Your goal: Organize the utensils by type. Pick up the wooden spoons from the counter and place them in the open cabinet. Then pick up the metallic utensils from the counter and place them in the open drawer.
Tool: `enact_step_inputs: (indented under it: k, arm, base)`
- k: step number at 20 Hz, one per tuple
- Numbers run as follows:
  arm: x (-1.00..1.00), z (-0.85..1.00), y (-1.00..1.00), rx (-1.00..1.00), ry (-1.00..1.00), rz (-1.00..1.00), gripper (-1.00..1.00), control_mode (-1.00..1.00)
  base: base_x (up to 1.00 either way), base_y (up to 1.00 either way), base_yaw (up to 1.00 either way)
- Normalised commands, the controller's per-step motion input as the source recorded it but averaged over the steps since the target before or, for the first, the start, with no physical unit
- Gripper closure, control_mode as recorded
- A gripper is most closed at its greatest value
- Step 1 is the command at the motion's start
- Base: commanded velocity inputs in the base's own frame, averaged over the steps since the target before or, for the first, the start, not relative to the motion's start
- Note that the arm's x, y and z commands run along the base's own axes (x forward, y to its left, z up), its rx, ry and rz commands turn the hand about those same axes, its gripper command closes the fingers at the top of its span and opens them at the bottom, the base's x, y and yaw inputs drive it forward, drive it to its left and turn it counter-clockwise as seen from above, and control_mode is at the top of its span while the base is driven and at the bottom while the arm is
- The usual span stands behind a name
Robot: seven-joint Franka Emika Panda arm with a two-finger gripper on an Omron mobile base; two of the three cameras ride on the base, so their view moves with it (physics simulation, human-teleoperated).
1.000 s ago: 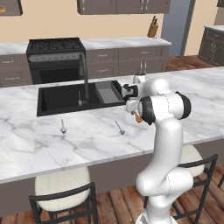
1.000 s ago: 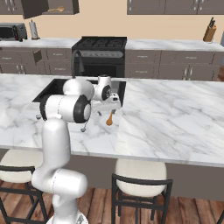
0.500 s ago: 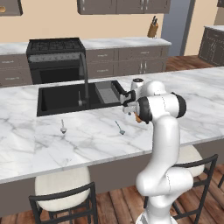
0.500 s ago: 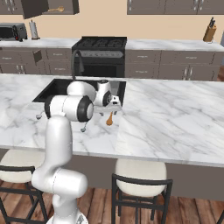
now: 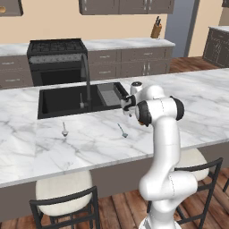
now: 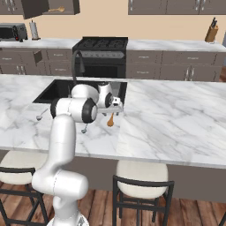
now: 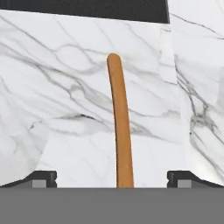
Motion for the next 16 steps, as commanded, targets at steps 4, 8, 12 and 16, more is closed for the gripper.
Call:
enact_step_inputs:
  k: [4,8,12,16]
  arm:
    - [0.23,-0.23,-0.09,0.0,0.01,-0.01,-1.0,-1.0]
    - [0.17,-0.23,-0.18,0.0,0.03,0.0,-1.0,-1.0]
    - [0.0,-0.29,-0.16,0.0,0.01,0.0,-1.0,-1.0]
    - [-0.01,-0.39,-0.05,0.0,0.01,0.0,-1.0,-1.0]
  base:
    - [0.0,0.0,0.0]
    - [0.0,0.0,0.0]
    - [0.0,0.0,0.0]
    - [0.0,0.0,0.0]
